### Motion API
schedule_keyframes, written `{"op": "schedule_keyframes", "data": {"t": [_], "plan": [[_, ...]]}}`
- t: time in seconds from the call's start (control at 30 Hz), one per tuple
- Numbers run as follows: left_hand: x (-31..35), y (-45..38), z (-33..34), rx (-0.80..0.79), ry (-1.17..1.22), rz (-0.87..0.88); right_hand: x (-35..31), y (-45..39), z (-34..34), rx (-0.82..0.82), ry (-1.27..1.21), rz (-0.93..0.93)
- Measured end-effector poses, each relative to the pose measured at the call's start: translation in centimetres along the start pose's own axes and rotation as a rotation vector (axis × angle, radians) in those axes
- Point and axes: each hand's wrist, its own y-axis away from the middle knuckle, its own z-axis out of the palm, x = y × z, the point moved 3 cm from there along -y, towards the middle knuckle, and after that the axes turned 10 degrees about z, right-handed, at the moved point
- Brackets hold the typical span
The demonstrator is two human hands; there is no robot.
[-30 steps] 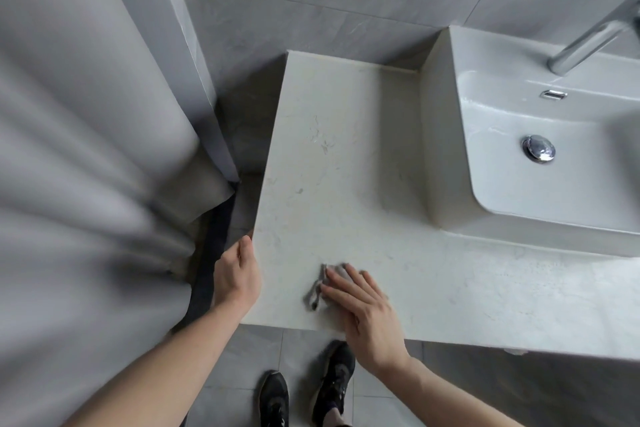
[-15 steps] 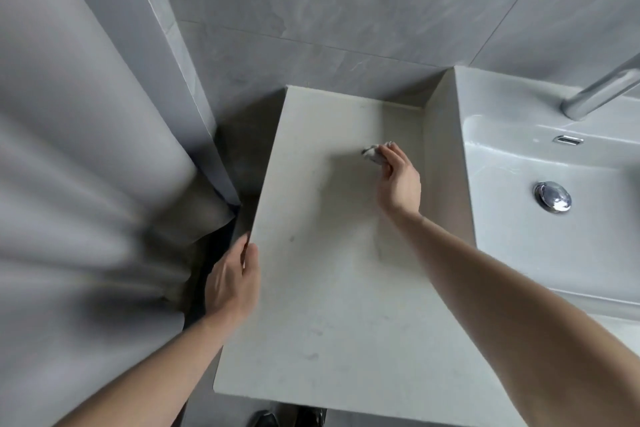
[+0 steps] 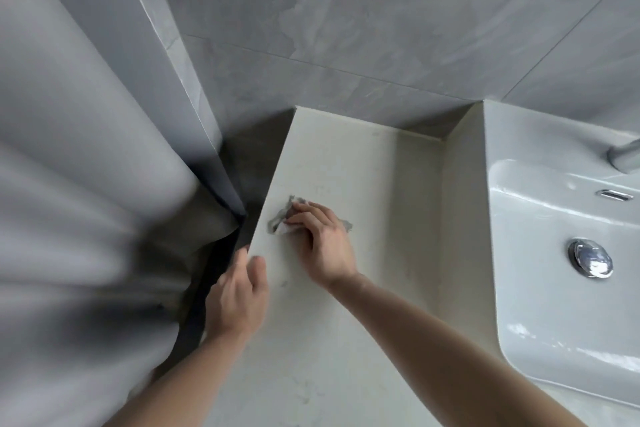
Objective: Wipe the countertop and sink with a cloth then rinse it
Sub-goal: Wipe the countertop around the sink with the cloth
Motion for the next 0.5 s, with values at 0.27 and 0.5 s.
{"op": "schedule_keyframes", "data": {"t": [0.27,0.5], "plan": [[0.0,-0.3,0.0,-0.014,-0.060,0.019,4.4,-8.1,-9.6,0.357,-0.068,0.308],[0.1,-0.5,0.1,-0.040,-0.072,-0.001,12.9,-11.6,-12.6,0.219,0.344,0.569]]}}
